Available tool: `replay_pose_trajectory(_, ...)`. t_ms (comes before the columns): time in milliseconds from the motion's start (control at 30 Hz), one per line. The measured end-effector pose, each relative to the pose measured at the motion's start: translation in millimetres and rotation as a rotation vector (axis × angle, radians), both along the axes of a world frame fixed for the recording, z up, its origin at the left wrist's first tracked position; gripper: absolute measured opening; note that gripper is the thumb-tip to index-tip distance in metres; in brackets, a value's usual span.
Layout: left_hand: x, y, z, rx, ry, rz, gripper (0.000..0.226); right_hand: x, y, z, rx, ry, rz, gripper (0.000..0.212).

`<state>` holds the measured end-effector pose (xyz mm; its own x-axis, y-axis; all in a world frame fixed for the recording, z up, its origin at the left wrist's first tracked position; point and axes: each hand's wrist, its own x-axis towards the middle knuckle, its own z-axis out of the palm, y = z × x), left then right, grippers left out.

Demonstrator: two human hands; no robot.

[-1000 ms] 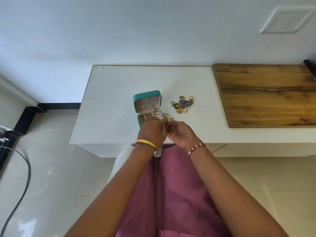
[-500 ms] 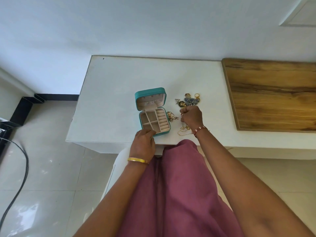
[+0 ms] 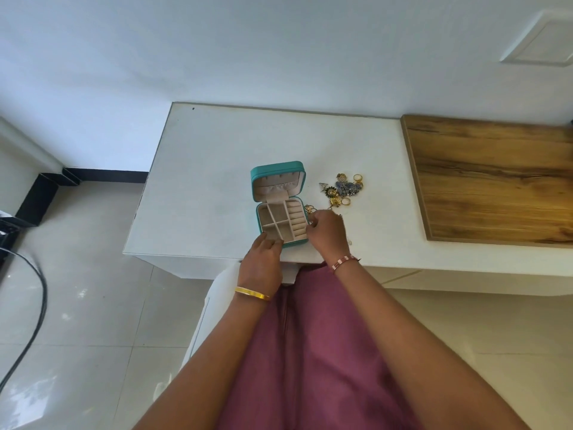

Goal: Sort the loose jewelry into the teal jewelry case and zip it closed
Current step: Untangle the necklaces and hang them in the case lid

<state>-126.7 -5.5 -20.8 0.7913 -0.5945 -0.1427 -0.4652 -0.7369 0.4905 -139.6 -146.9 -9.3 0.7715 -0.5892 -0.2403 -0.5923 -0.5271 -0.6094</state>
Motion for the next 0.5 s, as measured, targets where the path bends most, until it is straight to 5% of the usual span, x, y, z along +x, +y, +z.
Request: replay_pose_trajectory(500,55,35,1,0.003,0.120,0.288,0.029,36,63,-15,-0.057,0.034,0.066,0.020)
